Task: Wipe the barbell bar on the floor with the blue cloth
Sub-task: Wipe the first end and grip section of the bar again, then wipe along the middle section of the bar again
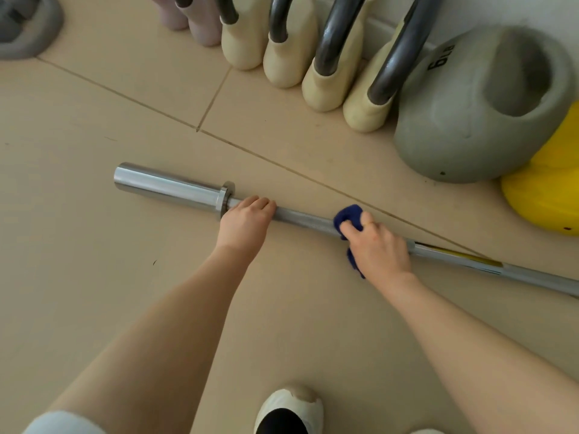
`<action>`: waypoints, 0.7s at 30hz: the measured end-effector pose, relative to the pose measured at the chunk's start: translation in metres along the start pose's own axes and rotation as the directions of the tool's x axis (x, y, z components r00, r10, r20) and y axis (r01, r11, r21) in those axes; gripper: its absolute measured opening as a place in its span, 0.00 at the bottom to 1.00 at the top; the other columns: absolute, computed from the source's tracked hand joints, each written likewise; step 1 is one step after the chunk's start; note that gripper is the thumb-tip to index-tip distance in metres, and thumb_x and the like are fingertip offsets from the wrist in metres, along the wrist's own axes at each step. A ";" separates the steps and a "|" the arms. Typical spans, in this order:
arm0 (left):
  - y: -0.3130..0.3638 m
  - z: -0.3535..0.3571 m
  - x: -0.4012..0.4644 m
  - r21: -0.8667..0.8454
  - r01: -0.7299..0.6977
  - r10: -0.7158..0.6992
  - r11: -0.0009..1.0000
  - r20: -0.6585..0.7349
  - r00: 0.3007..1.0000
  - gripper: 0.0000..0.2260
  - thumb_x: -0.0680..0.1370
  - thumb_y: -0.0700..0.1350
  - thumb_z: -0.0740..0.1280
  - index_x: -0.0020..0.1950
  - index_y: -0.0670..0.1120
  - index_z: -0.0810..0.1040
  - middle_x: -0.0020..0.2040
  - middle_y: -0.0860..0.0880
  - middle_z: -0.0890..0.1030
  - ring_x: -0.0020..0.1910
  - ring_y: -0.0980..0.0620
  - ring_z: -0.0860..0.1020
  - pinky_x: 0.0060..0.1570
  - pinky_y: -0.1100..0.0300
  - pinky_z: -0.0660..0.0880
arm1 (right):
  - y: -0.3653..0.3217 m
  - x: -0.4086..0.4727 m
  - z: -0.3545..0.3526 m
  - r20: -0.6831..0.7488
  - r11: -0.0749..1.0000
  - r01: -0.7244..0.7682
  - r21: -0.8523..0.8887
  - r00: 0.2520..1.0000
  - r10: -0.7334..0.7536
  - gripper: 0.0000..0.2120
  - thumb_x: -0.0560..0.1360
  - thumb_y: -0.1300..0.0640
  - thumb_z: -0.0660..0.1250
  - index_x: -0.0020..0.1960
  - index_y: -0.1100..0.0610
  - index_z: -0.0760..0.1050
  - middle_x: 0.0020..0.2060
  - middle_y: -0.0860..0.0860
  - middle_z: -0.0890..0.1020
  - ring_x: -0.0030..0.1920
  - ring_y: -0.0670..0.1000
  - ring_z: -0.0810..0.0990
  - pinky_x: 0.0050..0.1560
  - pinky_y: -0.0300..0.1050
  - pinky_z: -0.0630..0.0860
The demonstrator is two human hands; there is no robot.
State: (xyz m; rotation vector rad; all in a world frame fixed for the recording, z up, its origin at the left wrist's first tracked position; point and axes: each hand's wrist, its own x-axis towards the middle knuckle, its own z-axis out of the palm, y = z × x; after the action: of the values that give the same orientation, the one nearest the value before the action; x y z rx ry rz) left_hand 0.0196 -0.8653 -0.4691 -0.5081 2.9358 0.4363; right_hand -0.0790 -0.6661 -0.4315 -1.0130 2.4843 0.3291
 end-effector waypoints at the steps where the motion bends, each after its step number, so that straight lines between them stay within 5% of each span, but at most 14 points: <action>1: 0.002 -0.001 -0.001 0.005 0.015 -0.015 1.000 0.011 1.000 0.12 0.64 0.28 0.66 0.44 0.39 0.80 0.39 0.42 0.81 0.39 0.43 0.81 0.27 0.55 0.76 | 0.010 -0.006 -0.002 0.024 0.999 -0.048 -0.024 0.999 0.048 0.14 0.78 0.60 0.56 0.63 0.52 0.65 0.56 0.58 0.69 0.48 0.59 0.77 0.35 0.48 0.68; 4: 0.005 -0.002 -0.005 0.052 0.017 -0.019 0.999 0.031 0.999 0.14 0.59 0.27 0.72 0.41 0.40 0.80 0.36 0.43 0.81 0.36 0.43 0.81 0.26 0.57 0.76 | 0.032 -0.014 -0.010 0.034 0.968 -0.237 0.080 0.971 0.235 0.11 0.78 0.60 0.56 0.59 0.52 0.68 0.53 0.57 0.71 0.46 0.59 0.78 0.36 0.47 0.70; 7: 0.009 -0.002 -0.008 0.106 0.016 -0.020 0.994 0.041 0.999 0.15 0.57 0.28 0.74 0.40 0.40 0.79 0.35 0.44 0.80 0.36 0.44 0.81 0.29 0.59 0.76 | 0.045 -0.014 -0.012 0.064 0.857 -0.300 0.420 0.951 0.301 0.11 0.78 0.58 0.57 0.59 0.53 0.70 0.54 0.55 0.76 0.49 0.60 0.78 0.45 0.50 0.74; 8: 0.011 -0.002 -0.009 0.111 0.022 -0.028 0.994 0.053 0.998 0.15 0.58 0.28 0.74 0.40 0.40 0.79 0.36 0.43 0.80 0.36 0.43 0.80 0.30 0.58 0.76 | 0.047 -0.016 -0.015 0.123 0.733 -0.324 0.599 0.941 0.315 0.10 0.78 0.59 0.58 0.58 0.54 0.71 0.53 0.55 0.78 0.51 0.59 0.77 0.48 0.50 0.73; 10: 0.014 -0.005 -0.009 0.096 0.038 -0.048 0.995 0.098 0.994 0.13 0.62 0.27 0.71 0.43 0.38 0.79 0.38 0.41 0.80 0.40 0.41 0.80 0.36 0.54 0.77 | 0.053 -0.025 -0.024 0.292 0.275 -0.374 0.886 0.910 0.296 0.09 0.78 0.60 0.59 0.57 0.55 0.72 0.50 0.53 0.79 0.53 0.56 0.77 0.52 0.47 0.71; 12: 0.016 -0.005 -0.011 0.083 0.050 -0.060 0.995 0.112 0.992 0.14 0.65 0.27 0.67 0.49 0.36 0.78 0.44 0.38 0.80 0.47 0.38 0.79 0.45 0.49 0.77 | 0.065 -0.036 -0.034 0.389 -0.140 -0.367 0.920 0.901 0.191 0.11 0.79 0.61 0.58 0.58 0.53 0.73 0.51 0.52 0.80 0.54 0.54 0.77 0.53 0.46 0.72; 14: 0.021 -0.004 -0.012 0.097 0.052 -0.061 0.994 0.095 0.994 0.18 0.69 0.28 0.65 0.58 0.35 0.76 0.53 0.36 0.80 0.59 0.36 0.76 0.59 0.45 0.72 | 0.081 -0.047 -0.038 0.413 -0.367 -0.334 0.868 0.896 0.165 0.13 0.78 0.62 0.54 0.59 0.53 0.73 0.52 0.53 0.80 0.54 0.54 0.78 0.53 0.45 0.74; 17: 0.046 -0.005 -0.010 0.088 0.027 -0.041 0.996 0.156 0.987 0.24 0.76 0.34 0.59 0.73 0.37 0.62 0.72 0.40 0.67 0.74 0.42 0.61 0.73 0.48 0.56 | 0.106 -0.061 -0.030 0.469 -0.539 -0.299 0.787 0.858 0.209 0.15 0.76 0.61 0.53 0.59 0.58 0.73 0.55 0.57 0.80 0.56 0.57 0.78 0.57 0.49 0.74; 21: 0.096 0.001 -0.006 0.013 -0.070 0.066 0.997 0.186 0.980 0.26 0.78 0.37 0.55 0.76 0.42 0.54 0.77 0.46 0.57 0.77 0.47 0.51 0.74 0.54 0.49 | 0.138 -0.077 -0.026 0.502 -0.544 -0.329 0.772 0.841 0.203 0.16 0.72 0.65 0.48 0.51 0.60 0.72 0.48 0.57 0.79 0.50 0.57 0.78 0.48 0.50 0.74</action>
State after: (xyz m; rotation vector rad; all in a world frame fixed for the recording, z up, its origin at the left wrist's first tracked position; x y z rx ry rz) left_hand -0.0085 -0.7763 -0.4443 -0.3448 2.7816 0.4363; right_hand -0.1357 -0.5322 -0.3645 0.6611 1.5616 -1.5518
